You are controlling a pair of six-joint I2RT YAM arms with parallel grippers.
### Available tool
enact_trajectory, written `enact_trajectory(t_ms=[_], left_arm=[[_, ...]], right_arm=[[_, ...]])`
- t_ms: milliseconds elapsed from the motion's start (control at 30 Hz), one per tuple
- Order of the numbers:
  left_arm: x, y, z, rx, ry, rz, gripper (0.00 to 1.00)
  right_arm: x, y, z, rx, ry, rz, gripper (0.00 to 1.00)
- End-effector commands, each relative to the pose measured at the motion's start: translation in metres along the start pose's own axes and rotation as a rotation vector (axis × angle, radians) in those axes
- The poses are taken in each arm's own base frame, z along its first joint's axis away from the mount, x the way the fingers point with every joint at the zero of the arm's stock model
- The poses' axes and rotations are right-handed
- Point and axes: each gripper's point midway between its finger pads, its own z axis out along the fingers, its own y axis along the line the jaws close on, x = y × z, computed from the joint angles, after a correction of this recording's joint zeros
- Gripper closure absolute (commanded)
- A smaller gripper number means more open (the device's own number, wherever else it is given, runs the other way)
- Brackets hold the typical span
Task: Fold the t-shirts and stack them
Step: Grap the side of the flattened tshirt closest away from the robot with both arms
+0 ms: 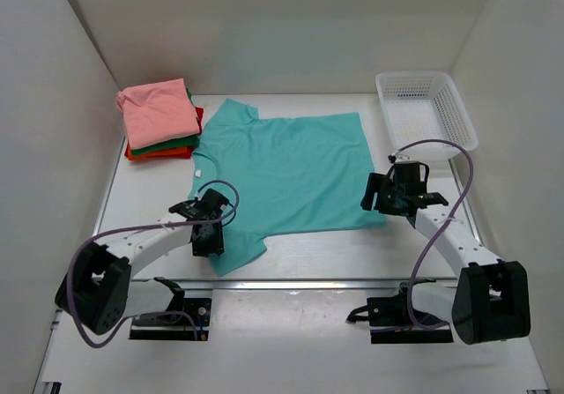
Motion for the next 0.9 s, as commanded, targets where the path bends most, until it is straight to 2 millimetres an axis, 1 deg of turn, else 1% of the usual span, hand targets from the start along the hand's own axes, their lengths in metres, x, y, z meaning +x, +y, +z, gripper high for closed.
enact_trajectory(t_ms=[0, 33, 67, 100, 133, 167, 200, 233, 267, 333, 467, 533, 567, 600, 633, 667, 700, 733, 767, 833, 867], left_arm=[[-0.001, -0.008, 0.007, 0.013, 0.044, 0.011, 0.52], [0.006, -0.010, 0.012, 0.011, 0.075, 0.016, 0.55], [0.011, -0.012, 0.016, 0.015, 0.095, 0.014, 0.55], [0.013, -0.013, 0.020, 0.014, 0.091, 0.034, 0.60], [0.015, -0.013, 0.022, 0.004, 0.098, 0.028, 0.71], [0.012, -0.014, 0.021, -0.005, 0.084, 0.026, 0.89], [0.010, -0.013, 0.022, -0.002, 0.075, 0.016, 0.99], [0.008, -0.017, 0.021, 0.019, 0.067, 0.016, 1.00], [0.007, -0.018, 0.021, 0.049, 0.061, -0.001, 1.00], [0.007, -0.015, 0.020, 0.066, 0.057, -0.020, 1.00], [-0.012, -0.024, 0.004, 0.114, -0.033, -0.025, 1.00], [-0.015, -0.024, 0.000, 0.145, -0.049, -0.052, 1.00], [-0.019, -0.025, -0.005, 0.162, -0.070, -0.056, 1.00], [-0.019, -0.025, -0.009, 0.166, -0.071, -0.058, 1.00], [-0.018, -0.026, -0.011, 0.171, -0.076, -0.053, 1.00], [-0.022, -0.027, -0.015, 0.179, -0.092, -0.052, 1.00], [-0.024, -0.028, -0.021, 0.195, -0.098, -0.049, 1.00], [-0.022, -0.026, -0.024, 0.193, -0.091, -0.046, 1.00], [-0.026, -0.029, -0.030, 0.210, -0.107, -0.036, 1.00], [-0.025, -0.027, -0.043, 0.228, -0.108, -0.041, 1.00], [-0.031, -0.027, -0.050, 0.243, -0.139, -0.049, 1.00]], right_arm=[[-0.032, 0.005, 0.002, -0.038, -0.078, -0.018, 0.33], [-0.035, 0.002, 0.002, -0.032, -0.086, -0.027, 0.33], [-0.035, 0.000, 0.004, -0.024, -0.080, -0.022, 0.33], [-0.032, -0.002, 0.007, -0.020, -0.060, -0.017, 0.32], [-0.030, -0.005, 0.008, -0.005, -0.051, -0.013, 0.32], [-0.019, -0.006, 0.012, 0.018, -0.010, -0.024, 0.32], [-0.017, -0.003, 0.015, 0.027, 0.007, -0.031, 0.32], [-0.013, -0.008, 0.014, 0.066, 0.017, -0.038, 0.31], [-0.003, -0.008, 0.016, 0.077, 0.054, -0.042, 0.31], [0.009, -0.017, 0.021, 0.130, 0.101, -0.035, 0.30], [0.033, -0.025, 0.024, 0.194, 0.161, -0.014, 0.30], [0.049, -0.032, 0.024, 0.225, 0.200, -0.010, 0.32], [0.049, -0.031, 0.025, 0.219, 0.197, -0.005, 0.43], [0.054, -0.033, 0.027, 0.219, 0.215, -0.003, 0.56], [0.056, -0.033, 0.027, 0.222, 0.226, -0.008, 0.86], [0.059, -0.033, 0.025, 0.230, 0.238, -0.010, 1.00], [0.063, -0.031, 0.023, 0.228, 0.253, -0.024, 1.00], [0.062, -0.030, 0.022, 0.235, 0.250, -0.026, 1.00], [0.066, -0.029, 0.019, 0.234, 0.263, -0.027, 1.00], [0.062, -0.024, 0.012, 0.225, 0.242, -0.032, 1.00], [0.065, -0.023, 0.008, 0.227, 0.258, -0.038, 1.00]])
